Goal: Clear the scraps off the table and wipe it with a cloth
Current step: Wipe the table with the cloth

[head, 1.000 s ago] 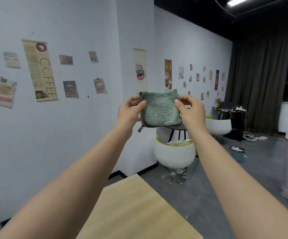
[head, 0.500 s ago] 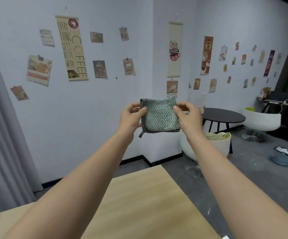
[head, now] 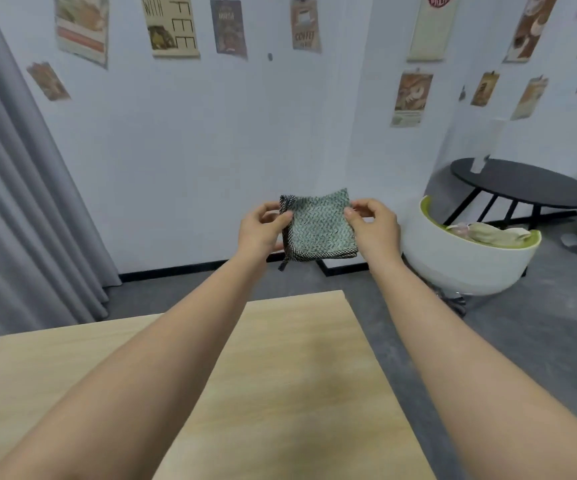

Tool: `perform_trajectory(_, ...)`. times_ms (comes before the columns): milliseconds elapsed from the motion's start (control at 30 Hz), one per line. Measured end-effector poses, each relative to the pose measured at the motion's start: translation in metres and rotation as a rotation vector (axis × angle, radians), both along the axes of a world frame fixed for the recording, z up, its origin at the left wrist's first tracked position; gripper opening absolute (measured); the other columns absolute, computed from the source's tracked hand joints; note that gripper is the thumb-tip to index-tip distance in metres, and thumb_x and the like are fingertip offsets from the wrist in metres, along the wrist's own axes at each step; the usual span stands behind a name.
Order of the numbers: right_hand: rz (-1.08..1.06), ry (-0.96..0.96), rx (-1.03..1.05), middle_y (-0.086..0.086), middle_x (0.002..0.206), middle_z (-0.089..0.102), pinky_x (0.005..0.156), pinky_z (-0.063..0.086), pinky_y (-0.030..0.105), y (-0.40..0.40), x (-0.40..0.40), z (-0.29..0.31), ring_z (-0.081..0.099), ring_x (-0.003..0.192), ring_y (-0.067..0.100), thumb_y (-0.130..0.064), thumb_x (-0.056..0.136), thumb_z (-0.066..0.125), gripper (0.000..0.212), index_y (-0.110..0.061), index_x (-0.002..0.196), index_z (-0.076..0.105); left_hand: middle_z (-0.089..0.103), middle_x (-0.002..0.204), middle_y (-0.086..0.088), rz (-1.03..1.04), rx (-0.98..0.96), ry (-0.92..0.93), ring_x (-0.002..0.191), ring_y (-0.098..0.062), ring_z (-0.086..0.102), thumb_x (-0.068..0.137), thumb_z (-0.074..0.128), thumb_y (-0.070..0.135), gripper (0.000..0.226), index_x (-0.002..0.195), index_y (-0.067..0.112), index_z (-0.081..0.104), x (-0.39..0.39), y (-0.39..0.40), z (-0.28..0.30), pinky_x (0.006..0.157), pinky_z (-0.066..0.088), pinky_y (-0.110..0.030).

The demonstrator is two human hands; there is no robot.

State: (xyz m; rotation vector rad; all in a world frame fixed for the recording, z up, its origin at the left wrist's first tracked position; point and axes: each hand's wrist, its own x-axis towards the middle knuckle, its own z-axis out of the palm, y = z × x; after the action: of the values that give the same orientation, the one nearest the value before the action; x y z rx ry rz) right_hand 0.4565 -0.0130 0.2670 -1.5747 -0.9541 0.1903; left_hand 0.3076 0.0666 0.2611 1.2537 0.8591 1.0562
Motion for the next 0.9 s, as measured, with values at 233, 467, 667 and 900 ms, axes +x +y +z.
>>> perform_trajectory(233,-0.037,0.062,-0.189,-0.003,0.09,0.06,0.071,0.037,0.017,0.033,0.03,-0.083,0.054,0.084,0.009,-0.02,0.089,0.062,0.014,-0.013,0.101,0.065,0.055,0.107,-0.01,-0.003,-0.142,0.11,0.09,-0.017,0.056,0.088,0.063,0.011,0.031,0.118,0.006,0.056,0.029,0.031,-0.08,0.052,0.056,-0.02)
perform_trajectory(467,-0.034,0.149,-0.317,-0.002,0.086,0.061,0.061,0.041,0.007,0.06,0.064,-0.172,0.055,0.08,0.009,-0.016,0.088,0.062,0.011,-0.012,0.098,0.066,0.052,0.101,-0.01,0.032,-0.29,0.214,0.089,-0.02,0.056,0.088,0.061,0.004,0.03,0.118,0.005,0.055,0.064,0.051,-0.167,0.066,0.056,-0.031)
perform_trajectory(667,0.03,0.207,-0.496,-0.001,0.089,0.059,0.07,0.039,0.022,0.087,0.098,-0.245,0.053,0.08,0.013,-0.013,0.089,0.06,0.012,-0.011,0.099,0.065,0.053,0.096,-0.008,0.095,-0.407,0.312,0.088,-0.023,0.057,0.087,0.059,-0.002,0.028,0.114,0.004,0.058,0.098,0.064,-0.238,0.075,0.056,-0.042)
perform_trajectory(900,0.038,0.295,-0.604,0.002,0.083,0.06,0.071,0.039,0.023,0.111,0.123,-0.32,0.055,0.08,0.016,-0.009,0.088,0.06,0.016,-0.004,0.102,0.065,0.053,0.08,-0.001,0.172,-0.494,0.367,0.069,-0.019,0.053,0.087,0.06,-0.001,0.021,0.106,0.007,0.059,0.125,0.077,-0.307,0.073,0.049,-0.034)
